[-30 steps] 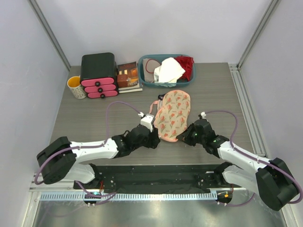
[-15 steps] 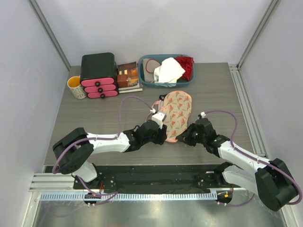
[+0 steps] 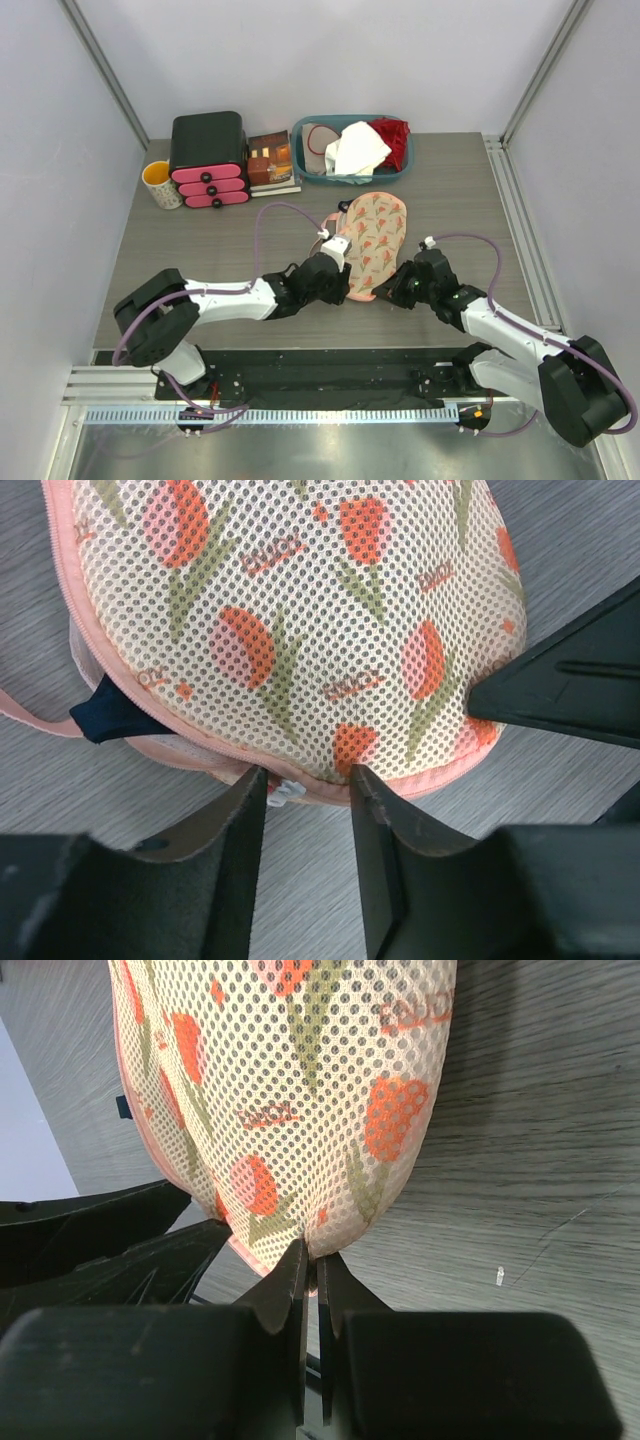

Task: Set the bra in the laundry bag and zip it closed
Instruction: Zip the zipper on the laundry bag.

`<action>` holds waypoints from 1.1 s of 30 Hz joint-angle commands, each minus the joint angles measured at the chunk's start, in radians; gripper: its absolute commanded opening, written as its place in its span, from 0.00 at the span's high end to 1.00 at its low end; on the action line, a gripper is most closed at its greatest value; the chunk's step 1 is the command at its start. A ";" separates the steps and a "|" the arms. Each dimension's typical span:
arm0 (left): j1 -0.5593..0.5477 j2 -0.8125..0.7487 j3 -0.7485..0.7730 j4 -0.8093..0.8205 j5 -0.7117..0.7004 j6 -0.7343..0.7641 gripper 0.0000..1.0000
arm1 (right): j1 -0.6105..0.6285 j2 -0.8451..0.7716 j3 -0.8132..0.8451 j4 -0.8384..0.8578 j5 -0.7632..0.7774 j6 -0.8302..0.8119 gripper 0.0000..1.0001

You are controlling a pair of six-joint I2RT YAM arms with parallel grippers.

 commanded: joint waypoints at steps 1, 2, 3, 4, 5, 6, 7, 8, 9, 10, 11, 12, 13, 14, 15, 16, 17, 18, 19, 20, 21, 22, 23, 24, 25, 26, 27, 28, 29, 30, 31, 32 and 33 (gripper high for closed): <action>-0.001 -0.067 -0.028 -0.016 -0.014 -0.006 0.58 | -0.009 -0.027 0.036 0.005 -0.027 -0.015 0.92; -0.001 -0.092 -0.036 -0.017 -0.014 -0.007 0.57 | -0.012 -0.027 0.036 0.005 -0.030 -0.016 0.92; -0.001 -0.106 -0.051 -0.022 -0.016 -0.010 0.56 | -0.011 -0.027 0.038 0.005 -0.029 -0.016 0.92; -0.001 -0.117 -0.059 -0.022 -0.019 -0.015 0.56 | -0.014 -0.026 0.038 0.003 -0.030 -0.019 0.92; -0.001 -0.139 -0.065 -0.022 -0.023 -0.023 0.56 | -0.014 -0.024 0.039 0.003 -0.030 -0.019 0.92; -0.001 -0.145 -0.071 -0.031 -0.034 -0.029 0.56 | -0.015 -0.024 0.039 0.003 -0.032 -0.019 0.92; -0.001 -0.151 -0.074 -0.037 -0.042 -0.035 0.56 | -0.015 -0.018 0.041 0.003 -0.032 -0.019 0.92; -0.001 -0.154 -0.074 -0.042 -0.046 -0.041 0.56 | -0.014 -0.018 0.041 0.003 -0.035 -0.021 0.92; -0.001 -0.153 -0.072 -0.054 -0.053 -0.055 0.58 | -0.015 -0.017 0.041 0.003 -0.034 -0.024 0.92; -0.001 -0.151 -0.072 -0.057 -0.053 -0.060 0.59 | -0.015 -0.015 0.041 0.003 -0.035 -0.021 0.92; -0.001 -0.148 -0.075 -0.052 -0.047 -0.063 0.59 | -0.015 -0.015 0.042 0.003 -0.037 -0.022 0.92; -0.001 -0.137 -0.075 -0.040 -0.033 -0.063 0.59 | -0.015 -0.018 0.042 0.003 -0.037 -0.024 0.92; 0.000 -0.130 -0.074 -0.035 -0.024 -0.063 0.59 | -0.017 -0.018 0.042 0.002 -0.038 -0.022 0.92; 0.002 -0.120 -0.065 -0.028 -0.004 -0.063 0.59 | -0.017 -0.023 0.044 0.003 -0.037 -0.022 0.92; 0.014 -0.101 -0.060 -0.026 0.018 -0.076 0.58 | -0.017 -0.023 0.044 0.002 -0.035 -0.021 0.92; 0.022 -0.094 -0.062 -0.017 0.054 -0.086 0.57 | -0.017 -0.024 0.045 0.000 -0.038 -0.021 0.92; 0.026 -0.093 -0.068 0.003 0.062 -0.093 0.53 | -0.017 -0.023 0.047 0.000 -0.038 -0.024 0.92; 0.029 -0.093 -0.072 0.009 0.067 -0.096 0.52 | -0.017 -0.023 0.048 -0.001 -0.040 -0.024 0.92; 0.029 -0.093 -0.074 0.012 0.067 -0.095 0.51 | -0.017 -0.021 0.048 -0.003 -0.041 -0.025 0.92; 0.029 -0.094 -0.080 0.026 0.069 -0.093 0.51 | -0.017 -0.023 0.048 -0.003 -0.043 -0.024 0.92; 0.038 -0.093 -0.085 0.037 0.079 -0.092 0.51 | -0.017 -0.023 0.048 -0.004 -0.043 -0.027 0.92; 0.043 -0.088 -0.088 0.044 0.090 -0.086 0.51 | -0.015 -0.023 0.050 -0.006 -0.043 -0.024 0.92; 0.048 -0.084 -0.088 0.055 0.101 -0.081 0.51 | -0.017 -0.021 0.050 -0.006 -0.044 -0.025 0.92; 0.057 -0.077 -0.088 0.058 0.108 -0.077 0.51 | -0.017 -0.021 0.052 -0.006 -0.046 -0.025 0.92; 0.063 -0.068 -0.089 0.067 0.118 -0.069 0.52 | -0.018 -0.020 0.052 -0.004 -0.046 -0.027 0.92; 0.068 -0.062 -0.097 0.101 0.150 -0.067 0.52 | -0.018 -0.020 0.053 -0.004 -0.047 -0.027 0.92; 0.083 -0.059 -0.098 0.110 0.168 -0.067 0.52 | -0.018 -0.020 0.055 -0.006 -0.046 -0.027 0.92; 0.091 -0.054 -0.097 0.121 0.191 -0.067 0.52 | -0.018 -0.021 0.055 -0.007 -0.047 -0.027 0.92; 0.100 -0.042 -0.094 0.135 0.197 -0.064 0.52 | -0.018 -0.021 0.056 -0.007 -0.049 -0.027 0.92; 0.106 -0.036 -0.089 0.133 0.237 -0.066 0.52 | -0.018 -0.023 0.056 -0.007 -0.050 -0.027 0.92; 0.112 -0.027 -0.085 0.133 0.251 -0.067 0.52 | -0.018 -0.026 0.056 -0.009 -0.049 -0.028 0.92; 0.123 -0.021 -0.083 0.141 0.262 -0.075 0.52 | -0.018 -0.026 0.058 -0.013 -0.049 -0.029 0.92; 0.127 -0.018 -0.080 0.144 0.275 -0.080 0.52 | -0.018 -0.027 0.058 -0.014 -0.049 -0.029 0.92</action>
